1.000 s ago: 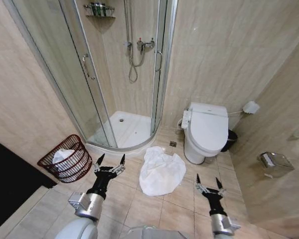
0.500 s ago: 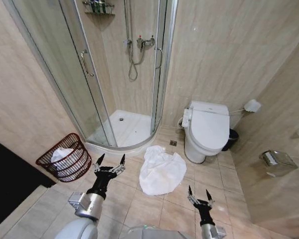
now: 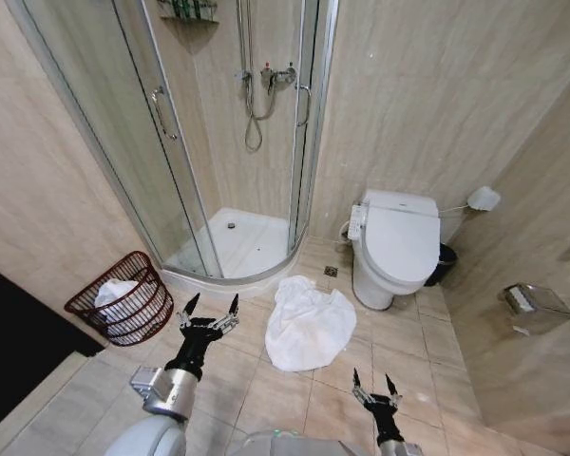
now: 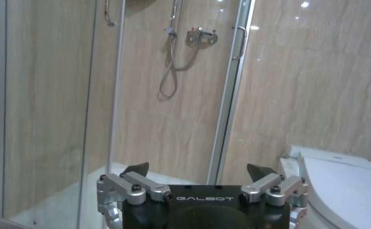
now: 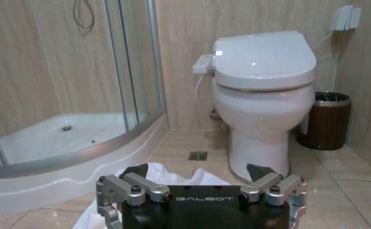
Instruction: Discard the used towel into the hamper.
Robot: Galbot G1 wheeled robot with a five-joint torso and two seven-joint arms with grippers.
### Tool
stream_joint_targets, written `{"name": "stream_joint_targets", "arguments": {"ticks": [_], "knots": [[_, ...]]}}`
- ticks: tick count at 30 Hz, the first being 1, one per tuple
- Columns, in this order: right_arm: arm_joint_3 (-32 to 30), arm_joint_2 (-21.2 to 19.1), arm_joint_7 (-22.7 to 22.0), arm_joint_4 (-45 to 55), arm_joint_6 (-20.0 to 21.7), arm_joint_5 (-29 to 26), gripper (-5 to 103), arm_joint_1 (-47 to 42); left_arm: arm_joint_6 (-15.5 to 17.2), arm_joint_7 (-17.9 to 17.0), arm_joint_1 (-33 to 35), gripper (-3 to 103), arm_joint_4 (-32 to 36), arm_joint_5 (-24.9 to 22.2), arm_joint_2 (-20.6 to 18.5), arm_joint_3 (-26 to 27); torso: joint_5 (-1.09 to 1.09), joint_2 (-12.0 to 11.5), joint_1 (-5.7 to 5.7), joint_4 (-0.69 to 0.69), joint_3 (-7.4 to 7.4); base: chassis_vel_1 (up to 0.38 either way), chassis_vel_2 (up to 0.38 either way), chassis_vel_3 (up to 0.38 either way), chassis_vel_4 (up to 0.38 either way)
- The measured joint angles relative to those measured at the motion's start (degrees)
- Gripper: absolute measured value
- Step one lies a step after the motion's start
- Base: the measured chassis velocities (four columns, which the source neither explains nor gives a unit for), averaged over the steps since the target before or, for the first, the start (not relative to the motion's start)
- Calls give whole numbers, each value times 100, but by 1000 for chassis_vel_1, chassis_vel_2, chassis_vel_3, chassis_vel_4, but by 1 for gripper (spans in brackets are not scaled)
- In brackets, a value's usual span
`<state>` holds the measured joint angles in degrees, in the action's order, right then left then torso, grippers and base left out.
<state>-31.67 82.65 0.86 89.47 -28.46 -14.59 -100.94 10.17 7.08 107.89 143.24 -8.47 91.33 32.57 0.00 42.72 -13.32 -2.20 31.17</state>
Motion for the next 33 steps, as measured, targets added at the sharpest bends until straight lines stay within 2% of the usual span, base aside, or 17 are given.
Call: {"name": "stream_joint_targets", "arguments": {"ticks": [15, 19, 27, 33], "knots": [[-75, 12, 136, -158, -310, -104, 100, 26, 0, 0, 0, 100, 0, 0, 0, 0, 0, -355, 154, 0, -204, -18, 19, 20, -21], [-99, 61, 259, -349, -634, -101, 100, 87, 0, 0, 0, 100, 0, 0, 0, 0, 0, -465, 201, 0, -261, -136, 129, 156, -154], [-138, 121, 277, -471, -869, -41, 100, 109, -1, 0, -1, 100, 0, 0, 0, 0, -2, -602, 255, -1, -337, -123, 133, 139, -121], [-189, 112, 277, -573, -997, -6, 100, 117, 0, 0, 0, 100, 0, 0, 0, 0, 1, -756, 330, 0, -431, 14, -20, -21, 15]]}}
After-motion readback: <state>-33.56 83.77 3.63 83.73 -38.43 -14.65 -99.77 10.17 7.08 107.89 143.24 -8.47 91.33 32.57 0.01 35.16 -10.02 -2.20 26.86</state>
